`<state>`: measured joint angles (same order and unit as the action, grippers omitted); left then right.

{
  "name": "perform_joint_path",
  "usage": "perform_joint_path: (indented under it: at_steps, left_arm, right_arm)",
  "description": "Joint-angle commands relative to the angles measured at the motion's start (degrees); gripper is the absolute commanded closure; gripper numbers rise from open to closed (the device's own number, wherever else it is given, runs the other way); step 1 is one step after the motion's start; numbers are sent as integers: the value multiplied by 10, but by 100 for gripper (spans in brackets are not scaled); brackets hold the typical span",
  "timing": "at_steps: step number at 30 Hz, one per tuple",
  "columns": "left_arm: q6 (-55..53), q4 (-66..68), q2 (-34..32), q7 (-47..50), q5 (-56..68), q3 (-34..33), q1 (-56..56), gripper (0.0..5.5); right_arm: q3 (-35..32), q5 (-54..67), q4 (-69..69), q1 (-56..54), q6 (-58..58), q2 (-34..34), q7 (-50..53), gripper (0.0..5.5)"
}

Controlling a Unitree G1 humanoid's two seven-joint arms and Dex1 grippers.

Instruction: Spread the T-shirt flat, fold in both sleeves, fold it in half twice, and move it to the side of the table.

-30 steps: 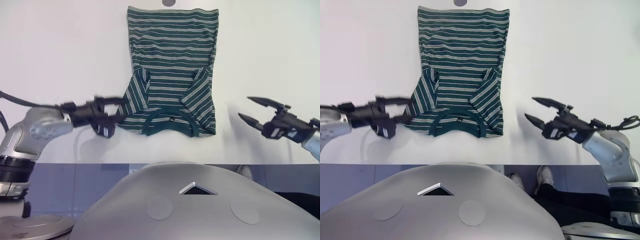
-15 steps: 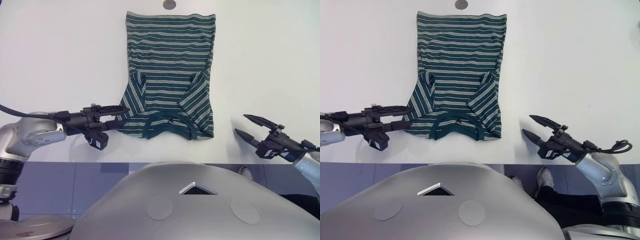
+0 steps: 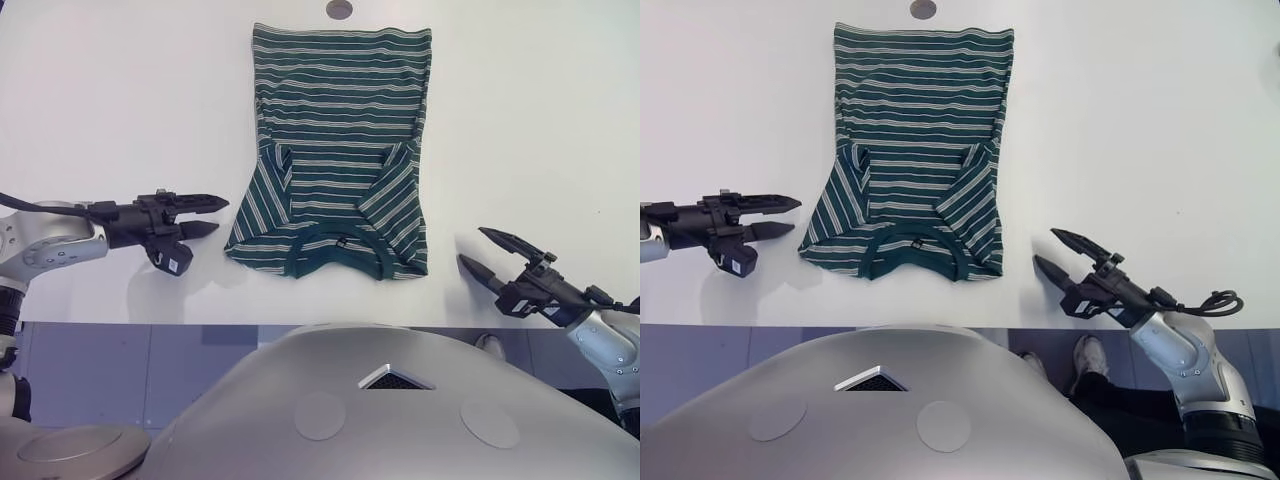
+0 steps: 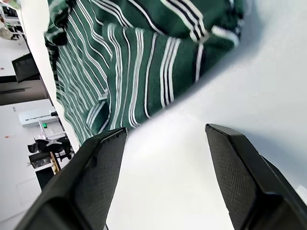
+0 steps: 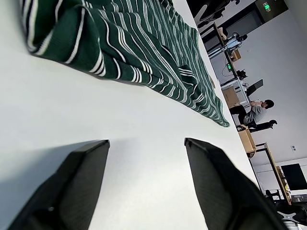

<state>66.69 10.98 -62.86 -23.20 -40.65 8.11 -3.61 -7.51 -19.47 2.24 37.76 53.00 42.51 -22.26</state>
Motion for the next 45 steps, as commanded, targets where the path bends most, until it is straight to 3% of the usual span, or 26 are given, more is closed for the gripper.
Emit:
perform_joint_path:
  at_steps: [1,11,26,31,40,45]
  left_arm:
    - [8,-13,20,-4,-8,41,-14,248]
    - [35,17,11,6,-24,84,-8,248]
    - [33,41,6,-12,11,130,14,535]
    - [19,22,4,-29,42,139,17,546]
    - [8,19,6,-43,61,137,18,550]
    - [14,23,6,-53,79,147,30,550]
  right_arm:
    - [5,12,4,-15,-6,19,-9,256]
    - [29,3,4,-37,4,22,-8,256]
    - [135,-111,2,-108,41,48,-30,256]
    - [178,-133,12,-147,28,50,-35,256]
    - [217,-129,28,-167,18,81,-39,452]
    - [229,-69,4,-180,-2,95,-65,547]
